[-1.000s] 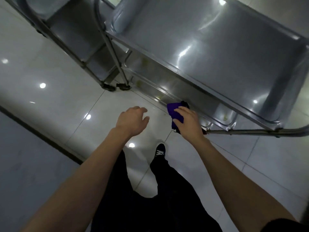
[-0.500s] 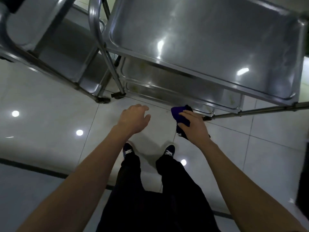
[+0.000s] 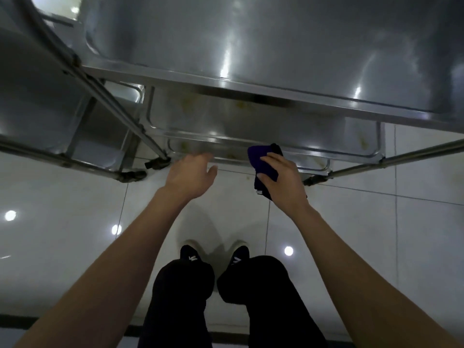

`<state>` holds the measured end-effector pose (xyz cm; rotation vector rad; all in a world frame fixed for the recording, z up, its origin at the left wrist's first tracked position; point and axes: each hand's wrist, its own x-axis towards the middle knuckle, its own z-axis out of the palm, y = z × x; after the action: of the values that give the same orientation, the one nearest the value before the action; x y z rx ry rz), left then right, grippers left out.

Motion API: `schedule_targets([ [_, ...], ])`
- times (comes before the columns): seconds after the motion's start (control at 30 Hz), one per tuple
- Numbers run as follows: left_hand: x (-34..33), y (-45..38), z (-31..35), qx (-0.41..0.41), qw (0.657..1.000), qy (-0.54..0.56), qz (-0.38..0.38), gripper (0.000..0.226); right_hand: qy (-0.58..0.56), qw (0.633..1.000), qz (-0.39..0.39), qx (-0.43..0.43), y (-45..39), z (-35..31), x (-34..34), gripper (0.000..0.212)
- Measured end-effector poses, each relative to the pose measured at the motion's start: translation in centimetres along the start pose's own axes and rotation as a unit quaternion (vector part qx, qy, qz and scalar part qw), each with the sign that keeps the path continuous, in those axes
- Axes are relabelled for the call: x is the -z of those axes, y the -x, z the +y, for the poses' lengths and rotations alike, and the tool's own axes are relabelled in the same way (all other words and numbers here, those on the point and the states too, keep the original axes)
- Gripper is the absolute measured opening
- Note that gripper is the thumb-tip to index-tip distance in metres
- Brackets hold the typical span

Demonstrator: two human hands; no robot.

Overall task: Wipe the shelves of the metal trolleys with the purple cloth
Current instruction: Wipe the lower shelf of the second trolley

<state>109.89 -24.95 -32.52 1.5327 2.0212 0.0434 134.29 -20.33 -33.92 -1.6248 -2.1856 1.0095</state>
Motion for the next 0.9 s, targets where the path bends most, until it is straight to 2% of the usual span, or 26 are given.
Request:
schedule_targets([
  [0.2,-2.7,-7.1,-1.8,-0.032,0.998,-0.006,0.057,0.033,-0.026,0.999,0.033,0.009,-5.9,4.1,-3.3,0.044],
  [0.33,-4.6,-10.6,-1.6,-0.075,0.995,-0.010,0.067,0.039,-0.046,0.997,0.060,0.027,-8.8,5.3,-4.9,0.044],
  [0.43,-6.2,-12.6,-1.6,-0.086,0.990,-0.053,0.093,0.037,-0.045,0.993,0.095,0.043,-11.0,6.1,-6.0,0.045],
  [0.57,-9.0,-14.3,-2.1,-0.051,0.982,-0.105,0.151,0.035,0.016,0.989,0.147,0.026,-13.7,8.4,-8.5,0.045],
  [0.77,-12.1,-15.3,-3.5,-0.103,0.950,-0.128,0.265,0.033,0.128,0.982,0.139,0.026,-14.9,11.6,-12.0,0.051],
  [0.9,-13.3,-15.6,-3.9,-0.128,0.925,-0.144,0.329,0.031,0.151,0.973,0.175,0.026,-15.7,12.5,-13.2,0.054],
])
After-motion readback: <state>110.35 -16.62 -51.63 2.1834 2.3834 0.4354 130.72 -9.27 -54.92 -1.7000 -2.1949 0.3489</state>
